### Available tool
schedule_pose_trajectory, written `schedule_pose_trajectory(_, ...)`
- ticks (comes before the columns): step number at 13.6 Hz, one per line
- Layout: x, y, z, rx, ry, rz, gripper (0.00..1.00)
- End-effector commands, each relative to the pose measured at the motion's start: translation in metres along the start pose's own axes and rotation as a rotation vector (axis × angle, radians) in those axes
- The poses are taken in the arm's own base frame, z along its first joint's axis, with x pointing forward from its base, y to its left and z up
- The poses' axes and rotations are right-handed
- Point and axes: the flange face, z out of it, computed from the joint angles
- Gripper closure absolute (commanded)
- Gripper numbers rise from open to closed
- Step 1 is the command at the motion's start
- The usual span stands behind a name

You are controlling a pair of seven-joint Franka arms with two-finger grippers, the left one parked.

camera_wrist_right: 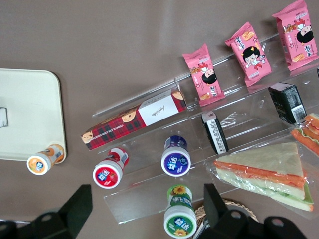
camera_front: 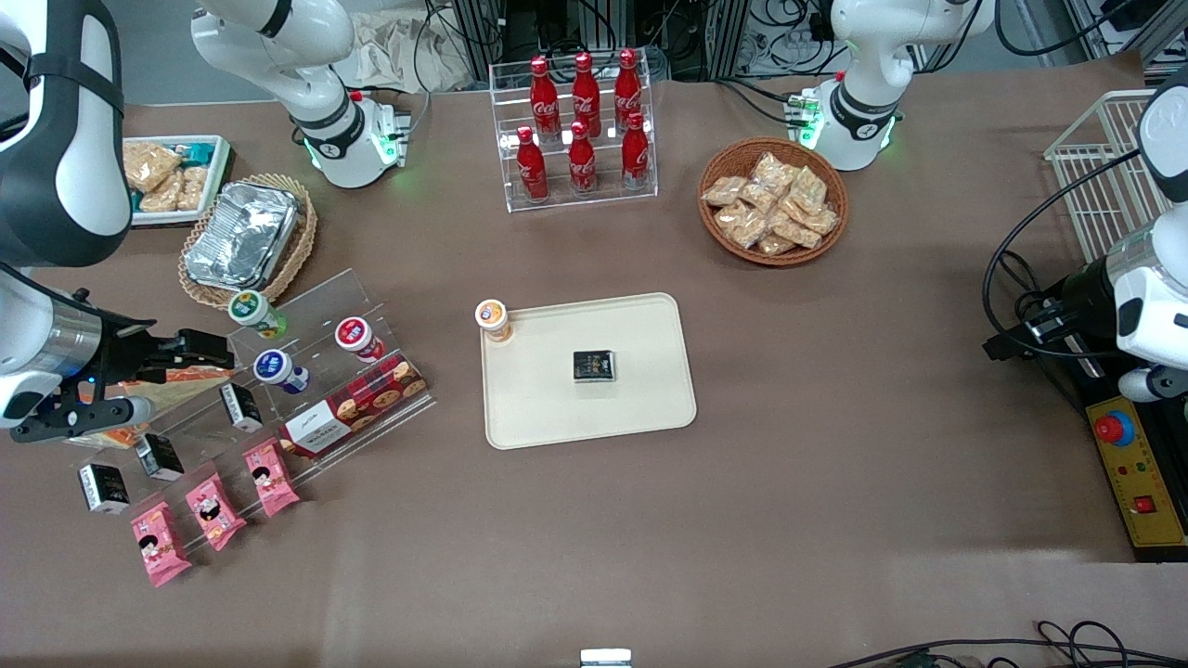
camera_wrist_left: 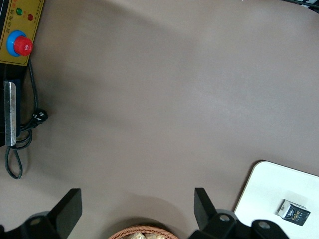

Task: Place sandwich on tray
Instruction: 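Move the right gripper over the wrapped triangle sandwiches on the rack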

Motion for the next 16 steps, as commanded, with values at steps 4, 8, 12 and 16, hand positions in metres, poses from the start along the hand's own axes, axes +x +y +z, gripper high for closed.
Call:
schedule_pose_trajectory(4,0.003,0.003,-0.004,-0.005,0.01,0.007,0.01)
schedule_pose_trajectory(8,0.0,0.016,-0.004,-0.018,0.022,0.024,0.01)
schedule_pose_trajectory(12,-0.032,0.067,-0.018,-0.034,0.012,0.047,0.01)
schedule_pose_trajectory(16,-0.063,0.159,-0.015,-0.013,0.016,-0.055,0.01)
